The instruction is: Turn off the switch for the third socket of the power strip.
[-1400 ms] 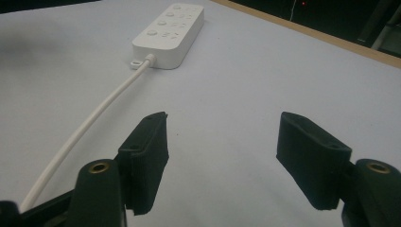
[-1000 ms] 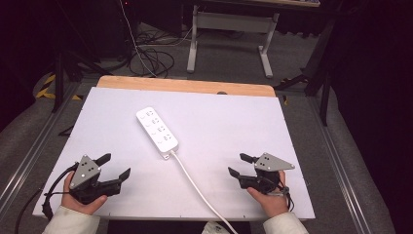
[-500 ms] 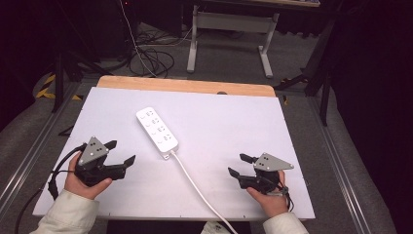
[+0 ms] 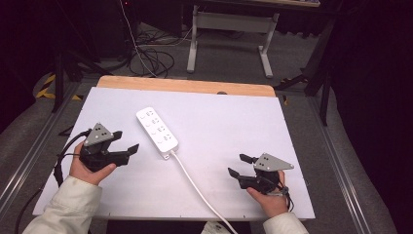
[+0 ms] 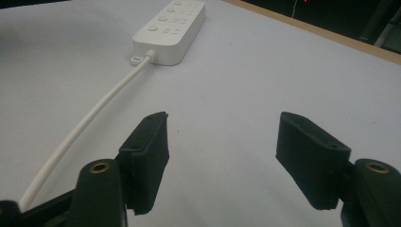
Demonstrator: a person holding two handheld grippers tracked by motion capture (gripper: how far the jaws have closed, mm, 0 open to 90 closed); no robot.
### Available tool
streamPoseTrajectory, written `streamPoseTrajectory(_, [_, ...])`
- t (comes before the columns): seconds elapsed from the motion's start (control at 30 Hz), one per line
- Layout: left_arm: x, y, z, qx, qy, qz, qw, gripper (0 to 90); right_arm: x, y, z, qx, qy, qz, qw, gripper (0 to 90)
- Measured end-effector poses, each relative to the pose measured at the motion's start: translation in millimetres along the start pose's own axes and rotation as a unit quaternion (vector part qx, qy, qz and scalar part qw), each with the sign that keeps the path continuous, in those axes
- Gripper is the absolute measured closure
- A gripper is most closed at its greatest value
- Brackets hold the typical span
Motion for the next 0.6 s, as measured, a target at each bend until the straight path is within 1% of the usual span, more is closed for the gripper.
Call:
streamPoseTrajectory(0.07, [2.7, -2.1, 1.5, 0.007, -0.001, 0.003, 1.0000, 27.9, 0.2, 0.3, -0.1, 0.000, 0.000, 0.001, 1.0000, 35.5])
streamPoseTrajectory(0.1, [3.7, -3.3, 2.3, 0.013, 0.003, 0.006, 0.9999, 27.9, 0.3, 0.5, -0.1, -0.001, 0.000, 0.001, 1.0000, 35.5])
streamPoseTrajectory(0.13, [4.8, -4.3, 2.6, 0.014, 0.003, 0.006, 0.9999, 27.7, 0.6, 0.7, 0.0, 0.000, 0.000, 0.001, 1.0000, 35.5])
streamPoseTrajectory(0.17, [5.4, -5.3, 4.0, 0.019, 0.000, 0.007, 0.9998, 27.7, 0.8, 1.1, -0.3, -0.002, 0.000, 0.003, 1.0000, 35.5])
streamPoseTrajectory(0.33, [8.6, -6.7, 8.2, 0.016, -0.003, 0.015, 0.9998, 28.5, 1.8, 1.8, 0.2, 0.000, -0.002, 0.003, 1.0000, 35.5])
streamPoseTrajectory(0.4, [10.8, -6.1, 9.6, 0.019, -0.002, 0.022, 0.9996, 35.1, 1.9, 1.8, 0.2, 0.000, -0.002, 0.003, 1.0000, 35.7])
streamPoseTrajectory(0.43, [12.0, -6.2, 10.8, 0.022, -0.004, 0.023, 0.9995, 38.5, 2.0, 1.9, 0.3, 0.000, -0.003, 0.003, 1.0000, 36.3])
streamPoseTrajectory(0.47, [13.3, -6.1, 11.0, 0.020, -0.001, 0.022, 0.9996, 42.5, 2.2, 1.9, 0.6, 0.000, -0.005, 0.002, 1.0000, 36.4])
streamPoseTrajectory(0.53, [15.1, -6.7, 12.6, 0.020, -0.003, 0.022, 0.9995, 53.8, 2.8, 2.2, 1.3, -0.002, -0.006, 0.004, 1.0000, 36.4])
streamPoseTrajectory(0.6, [17.4, -7.8, 14.6, 0.020, -0.005, 0.026, 0.9995, 62.9, 3.3, 2.2, 2.3, -0.002, -0.008, 0.006, 1.0000, 36.4])
Point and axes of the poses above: each handheld gripper's, and its own axes: x roughly forward along the jaws, y roughly out of its underside, z roughly to its left, the point moved 6 cm from there along x, roughly forward along the jaws, and after that the axes turned 8 degrees about -z, right-handed, at the moved point
